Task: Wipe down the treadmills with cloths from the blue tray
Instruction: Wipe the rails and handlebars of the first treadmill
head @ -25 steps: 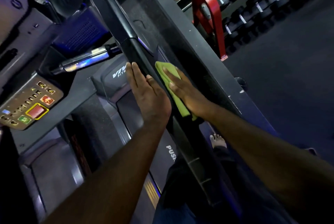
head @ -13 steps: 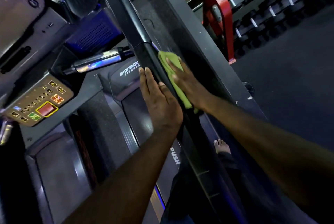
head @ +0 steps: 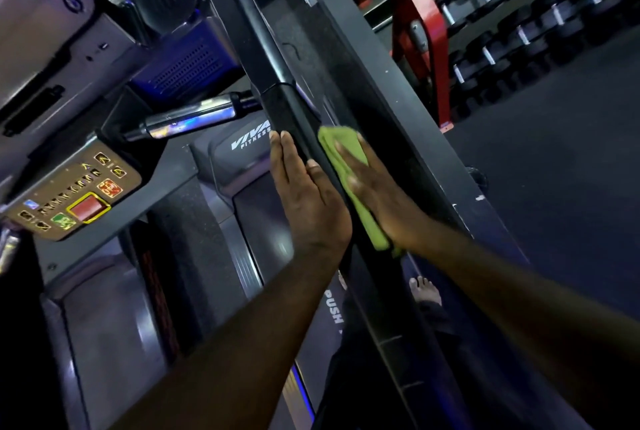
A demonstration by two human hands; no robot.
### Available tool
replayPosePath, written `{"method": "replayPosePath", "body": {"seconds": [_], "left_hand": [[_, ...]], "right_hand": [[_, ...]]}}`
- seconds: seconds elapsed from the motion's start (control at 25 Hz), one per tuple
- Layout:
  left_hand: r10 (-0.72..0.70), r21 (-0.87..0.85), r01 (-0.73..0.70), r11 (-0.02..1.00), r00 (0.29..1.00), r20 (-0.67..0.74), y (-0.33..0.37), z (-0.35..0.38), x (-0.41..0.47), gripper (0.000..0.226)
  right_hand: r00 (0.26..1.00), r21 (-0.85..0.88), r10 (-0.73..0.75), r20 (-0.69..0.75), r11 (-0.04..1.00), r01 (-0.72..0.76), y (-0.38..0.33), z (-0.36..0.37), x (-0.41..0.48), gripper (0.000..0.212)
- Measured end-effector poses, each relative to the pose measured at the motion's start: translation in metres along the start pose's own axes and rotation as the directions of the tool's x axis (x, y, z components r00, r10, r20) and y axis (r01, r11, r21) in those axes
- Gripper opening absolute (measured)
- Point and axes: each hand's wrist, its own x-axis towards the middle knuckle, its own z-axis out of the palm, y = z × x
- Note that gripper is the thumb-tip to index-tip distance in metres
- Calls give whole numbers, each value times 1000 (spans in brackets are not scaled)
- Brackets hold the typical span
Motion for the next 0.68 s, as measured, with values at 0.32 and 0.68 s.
{"method": "replayPosePath", "body": {"seconds": [0.32, 0.68], "left_hand": [[12, -26, -13, 1000, 1000, -19, 0, 2, 3, 56], [23, -63, -26, 998, 999, -40, 0, 2, 4, 54]], "right_hand": [[999, -30, 48, 15, 998, -47, -7, -4, 45, 50], [972, 77, 235, -12, 969, -234, -16, 7, -130, 53]]}}
